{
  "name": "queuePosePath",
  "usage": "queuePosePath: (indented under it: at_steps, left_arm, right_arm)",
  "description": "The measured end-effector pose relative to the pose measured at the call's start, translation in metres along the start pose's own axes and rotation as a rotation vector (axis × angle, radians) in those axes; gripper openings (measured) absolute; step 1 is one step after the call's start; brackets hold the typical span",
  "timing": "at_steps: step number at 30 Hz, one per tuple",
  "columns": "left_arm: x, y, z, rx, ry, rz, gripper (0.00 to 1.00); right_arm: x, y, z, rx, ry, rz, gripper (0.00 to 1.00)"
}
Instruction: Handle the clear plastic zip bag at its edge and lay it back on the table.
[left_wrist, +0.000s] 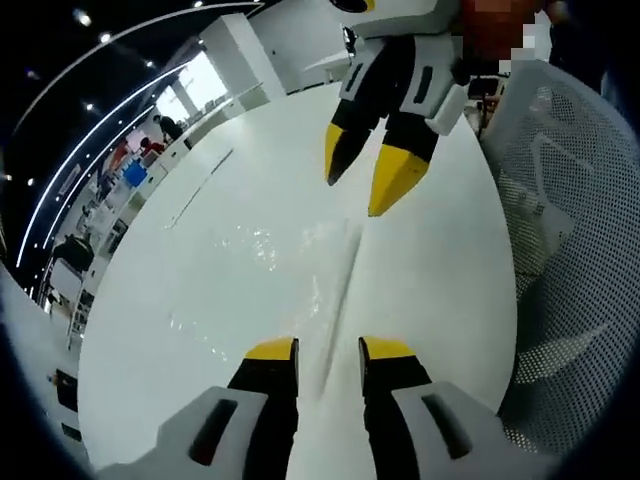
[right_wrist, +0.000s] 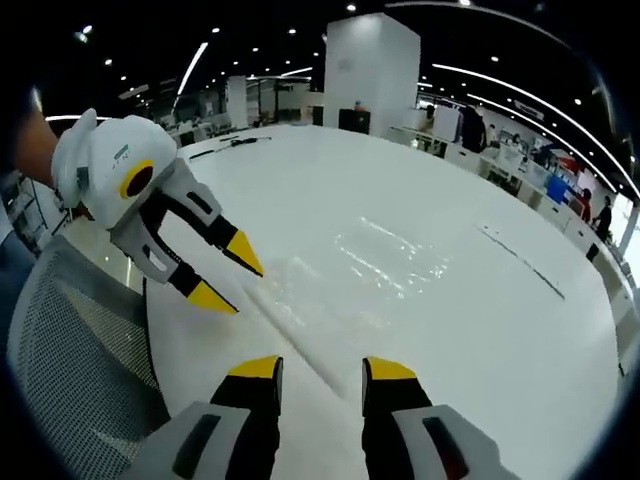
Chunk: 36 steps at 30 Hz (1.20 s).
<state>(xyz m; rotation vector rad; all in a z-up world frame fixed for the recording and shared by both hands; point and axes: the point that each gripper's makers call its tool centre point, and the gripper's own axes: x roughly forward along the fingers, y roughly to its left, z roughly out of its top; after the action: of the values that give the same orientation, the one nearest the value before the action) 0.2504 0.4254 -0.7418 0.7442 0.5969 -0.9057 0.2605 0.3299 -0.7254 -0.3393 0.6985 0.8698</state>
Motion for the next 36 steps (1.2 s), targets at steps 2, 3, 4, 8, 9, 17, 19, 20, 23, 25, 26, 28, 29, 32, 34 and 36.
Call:
queuePosePath:
  at_steps: [2,3,4,8,9,17,19,20,23,25,26,28,29,32,34,36]
  left_arm:
    - [-0.004,0.002,-0.002,-0.043,-0.005,0.007,0.27]
    - [-0.006,0.003,-0.003,-0.063,-0.008,0.013,0.28]
    - [-0.007,0.004,-0.004,-0.083,-0.01,0.015,0.3]
    - [-0.013,0.006,-0.008,-0.108,-0.02,0.024,0.36]
    - [-0.014,0.006,-0.009,-0.116,-0.021,0.023,0.36]
    - [-0.027,0.011,-0.014,-0.191,-0.053,0.046,0.47]
    - [-0.03,0.01,-0.016,-0.2,-0.059,0.043,0.48]
    - [-0.031,0.009,-0.017,-0.202,-0.06,0.042,0.48]
    - [-0.033,0.008,-0.021,-0.209,-0.058,0.04,0.49]
    - [-0.035,0.007,-0.025,-0.225,-0.061,0.043,0.5]
    - [-0.037,0.006,-0.027,-0.232,-0.06,0.043,0.51]
    - [-0.04,0.003,-0.029,-0.242,-0.062,0.04,0.52]
    - [-0.041,0.002,-0.03,-0.242,-0.063,0.041,0.53]
    - [-0.046,-0.001,-0.032,-0.265,-0.064,0.043,0.54]
    - [-0.05,-0.001,-0.033,-0.288,-0.067,0.046,0.55]
    - [-0.053,-0.004,-0.033,-0.299,-0.07,0.044,0.55]
  right_arm:
    - [-0.001,-0.003,0.0,0.013,-0.009,-0.009,0.32]
    - [-0.002,-0.007,-0.002,0.022,-0.011,-0.011,0.33]
    - [-0.003,-0.008,-0.003,0.031,-0.013,-0.013,0.34]
    - [-0.009,-0.009,-0.009,0.048,-0.016,-0.021,0.39]
    - [-0.01,-0.01,-0.01,0.053,-0.019,-0.025,0.39]
    - [-0.022,-0.018,-0.022,0.1,-0.035,-0.05,0.43]
    - [-0.026,-0.019,-0.024,0.106,-0.04,-0.055,0.44]
    - [-0.029,-0.019,-0.025,0.114,-0.046,-0.053,0.45]
    - [-0.033,-0.021,-0.031,0.126,-0.046,-0.058,0.47]
    - [-0.038,-0.022,-0.036,0.141,-0.046,-0.065,0.48]
    - [-0.04,-0.022,-0.039,0.141,-0.039,-0.071,0.48]
    - [-0.042,-0.021,-0.041,0.146,-0.041,-0.07,0.49]
    - [-0.043,-0.021,-0.041,0.149,-0.04,-0.069,0.5]
    - [-0.049,-0.021,-0.041,0.162,-0.052,-0.068,0.53]
    - [-0.052,-0.02,-0.041,0.168,-0.061,-0.068,0.54]
    - [-0.054,-0.019,-0.044,0.188,-0.075,-0.067,0.57]
